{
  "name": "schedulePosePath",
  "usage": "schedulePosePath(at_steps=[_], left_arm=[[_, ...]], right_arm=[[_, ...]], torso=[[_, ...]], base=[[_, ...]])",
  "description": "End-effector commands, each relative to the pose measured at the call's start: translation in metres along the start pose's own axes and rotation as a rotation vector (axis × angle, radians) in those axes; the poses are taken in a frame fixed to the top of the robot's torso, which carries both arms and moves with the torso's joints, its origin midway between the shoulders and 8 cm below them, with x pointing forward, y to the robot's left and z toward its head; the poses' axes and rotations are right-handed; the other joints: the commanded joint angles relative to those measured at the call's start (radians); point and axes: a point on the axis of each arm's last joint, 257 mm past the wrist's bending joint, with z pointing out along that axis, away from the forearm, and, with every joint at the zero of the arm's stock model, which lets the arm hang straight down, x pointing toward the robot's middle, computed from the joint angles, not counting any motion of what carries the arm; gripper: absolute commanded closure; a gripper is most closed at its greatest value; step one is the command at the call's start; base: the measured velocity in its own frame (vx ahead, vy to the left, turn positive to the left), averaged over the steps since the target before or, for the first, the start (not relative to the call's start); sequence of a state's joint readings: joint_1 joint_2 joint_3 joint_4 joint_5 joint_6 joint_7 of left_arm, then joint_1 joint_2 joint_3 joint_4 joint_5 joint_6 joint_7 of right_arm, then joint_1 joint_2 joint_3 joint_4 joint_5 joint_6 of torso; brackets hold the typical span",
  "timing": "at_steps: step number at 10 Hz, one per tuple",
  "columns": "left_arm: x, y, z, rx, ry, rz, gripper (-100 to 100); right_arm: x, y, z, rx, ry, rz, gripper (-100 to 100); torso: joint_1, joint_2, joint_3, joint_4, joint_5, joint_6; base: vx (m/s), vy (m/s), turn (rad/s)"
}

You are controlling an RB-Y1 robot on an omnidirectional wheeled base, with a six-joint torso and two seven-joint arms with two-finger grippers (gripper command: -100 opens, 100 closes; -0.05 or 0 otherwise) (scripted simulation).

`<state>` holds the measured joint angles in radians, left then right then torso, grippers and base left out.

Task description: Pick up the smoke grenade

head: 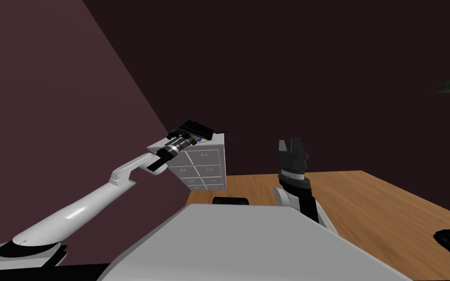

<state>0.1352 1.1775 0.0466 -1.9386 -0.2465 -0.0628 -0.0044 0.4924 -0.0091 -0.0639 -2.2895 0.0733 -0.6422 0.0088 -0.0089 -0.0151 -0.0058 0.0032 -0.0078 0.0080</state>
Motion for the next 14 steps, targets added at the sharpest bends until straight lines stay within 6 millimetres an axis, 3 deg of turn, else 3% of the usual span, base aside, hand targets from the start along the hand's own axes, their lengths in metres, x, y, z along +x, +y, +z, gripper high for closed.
schedulePosePath(at_steps=[1, 2, 4, 5, 6, 8, 9, 11, 13, 14], left_arm=[[-0.009, 0.004, -0.008, -0.037, -0.015, 0.014, 100], [-0.011, 0.001, -0.014, -0.041, -0.017, 0.017, 100], [0.003, 0.002, -0.024, -0.049, 0.012, 0.008, 100], [-0.012, 0.002, -0.028, -0.081, -0.012, 0.027, 100], [-0.015, -0.002, -0.034, -0.081, -0.013, 0.032, 100], [-0.002, -0.002, -0.044, -0.089, 0.016, 0.026, 100], [-0.018, -0.002, -0.049, -0.121, -0.007, 0.049, 100], [-0.021, -0.014, -0.056, -0.110, -0.006, 0.057, 100], [-0.006, -0.007, -0.064, -0.129, 0.029, 0.047, 100], [-0.017, -0.009, -0.070, -0.157, 0.017, 0.069, 100]], right_arm=[[0.000, 0.000, 0.000, 0.000, 0.000, 0.000, 0], [0.000, 0.000, 0.000, 0.000, 0.000, 0.000, 0], [0.000, 0.000, 0.000, 0.000, 0.000, 0.000, 0], [0.000, 0.000, 0.000, 0.000, 0.000, 0.000, 0], [0.000, 0.000, 0.000, 0.000, 0.000, 0.000, 0], [0.000, 0.000, 0.000, 0.000, 0.000, 0.000, 0], [0.000, 0.000, 0.000, 0.000, 0.000, 0.000, 0], [0.000, 0.000, 0.000, 0.000, 0.000, 0.000, 0], [0.000, 0.000, 0.000, 0.000, 0.000, 0.000, 0], [0.000, 0.000, 0.000, 0.000, 0.000, 0.000, 0]], torso=[[0.000, 0.000, 0.000, 0.000, 0.000, 0.000], [0.001, 0.000, 0.000, 0.001, -0.001, 0.003], [0.000, 0.001, 0.001, 0.001, -0.001, 0.000], [-0.001, 0.001, 0.001, 0.001, -0.001, 0.000], [-0.001, 0.000, 0.001, 0.001, -0.002, 0.003], [0.000, 0.001, 0.001, 0.001, -0.002, 0.000], [-0.002, 0.002, 0.001, 0.001, -0.002, 0.000], [0.000, 0.001, 0.001, 0.002, -0.002, 0.001], [-0.003, 0.002, 0.002, 0.002, -0.002, 0.000], [-0.004, 0.002, 0.001, 0.001, -0.002, 0.000]], base=[[0.004, 0.043, -0.232], [0.004, 0.065, -0.188], [0.003, 0.024, 0.018], [-0.003, 0.042, -0.268], [0.002, 0.072, -0.189], [0.004, 0.026, 0.034], [0.003, 0.048, -0.275], [0.000, 0.053, -0.071], [0.000, -0.002, 0.014], [-0.005, 0.047, -0.282]])
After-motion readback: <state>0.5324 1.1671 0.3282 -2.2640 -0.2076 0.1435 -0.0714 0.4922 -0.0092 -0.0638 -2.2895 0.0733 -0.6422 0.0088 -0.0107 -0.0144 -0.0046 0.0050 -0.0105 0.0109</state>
